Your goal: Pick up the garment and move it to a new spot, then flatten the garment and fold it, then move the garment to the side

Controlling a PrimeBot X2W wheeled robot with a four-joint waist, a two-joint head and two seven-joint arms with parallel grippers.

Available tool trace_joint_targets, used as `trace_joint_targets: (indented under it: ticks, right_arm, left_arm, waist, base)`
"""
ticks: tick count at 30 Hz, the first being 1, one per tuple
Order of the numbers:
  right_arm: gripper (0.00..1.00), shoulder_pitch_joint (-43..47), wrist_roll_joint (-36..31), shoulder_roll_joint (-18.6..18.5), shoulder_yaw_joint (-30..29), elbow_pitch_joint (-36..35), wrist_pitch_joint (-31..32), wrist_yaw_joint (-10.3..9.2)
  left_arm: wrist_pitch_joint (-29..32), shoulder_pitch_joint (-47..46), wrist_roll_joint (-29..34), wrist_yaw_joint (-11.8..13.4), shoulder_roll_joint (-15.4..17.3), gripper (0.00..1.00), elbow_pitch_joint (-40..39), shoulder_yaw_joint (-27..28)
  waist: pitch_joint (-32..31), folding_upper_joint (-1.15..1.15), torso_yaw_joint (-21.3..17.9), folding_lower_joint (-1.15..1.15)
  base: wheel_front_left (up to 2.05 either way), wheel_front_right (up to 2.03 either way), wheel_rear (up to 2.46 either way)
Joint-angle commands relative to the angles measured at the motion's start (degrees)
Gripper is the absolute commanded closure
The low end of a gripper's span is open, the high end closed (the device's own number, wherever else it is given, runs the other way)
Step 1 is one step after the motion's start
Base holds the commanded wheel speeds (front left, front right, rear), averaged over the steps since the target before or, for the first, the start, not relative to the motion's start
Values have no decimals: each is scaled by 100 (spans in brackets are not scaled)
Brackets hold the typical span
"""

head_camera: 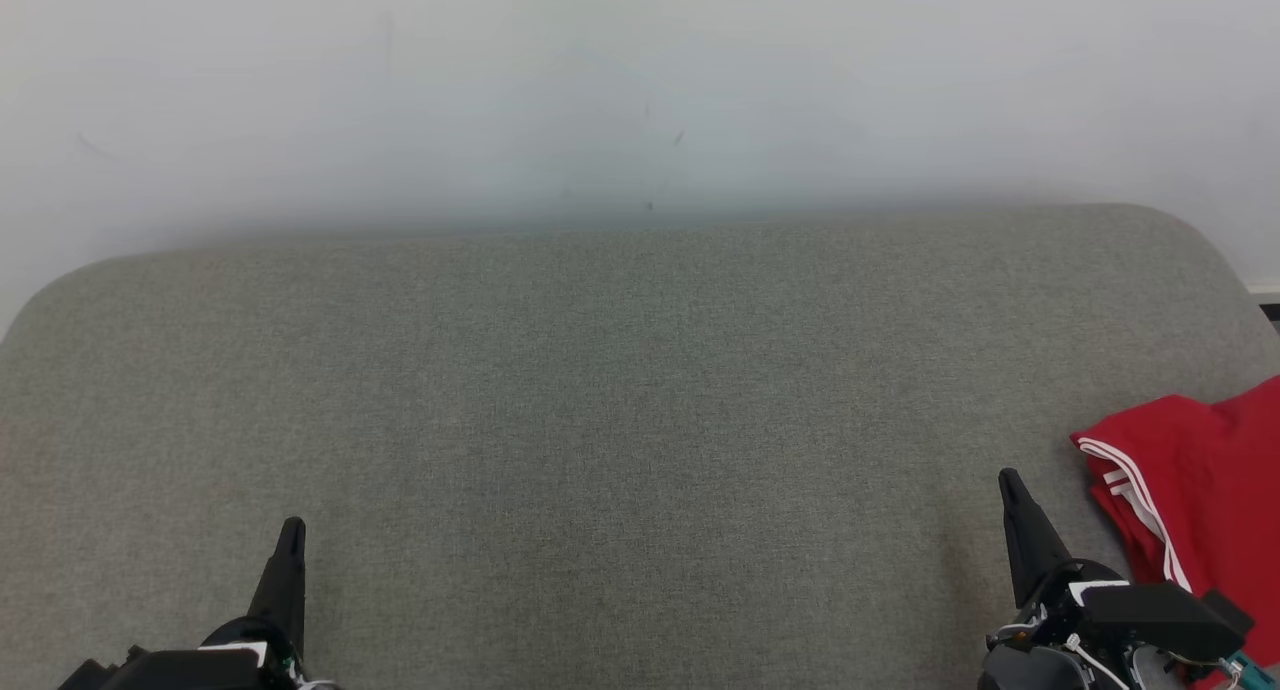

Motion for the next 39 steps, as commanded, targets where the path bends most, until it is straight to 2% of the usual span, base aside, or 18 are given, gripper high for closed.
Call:
trace_joint_targets:
  ticks: [1,39]
  right_arm:
    - [100,3,8,1,-1,-14,20,-12]
    - [100,3,9,1,0,-13,20,-12]
  left_arm:
    - [14,-53,-25,-16,23,100,-19,20]
    - [13,-52,-24,-16,24,100,-21,21]
  waist:
    - [0,0,0,0]
    - [0,0,0,0]
  base:
    - [0,0,0]
    - [0,0,0]
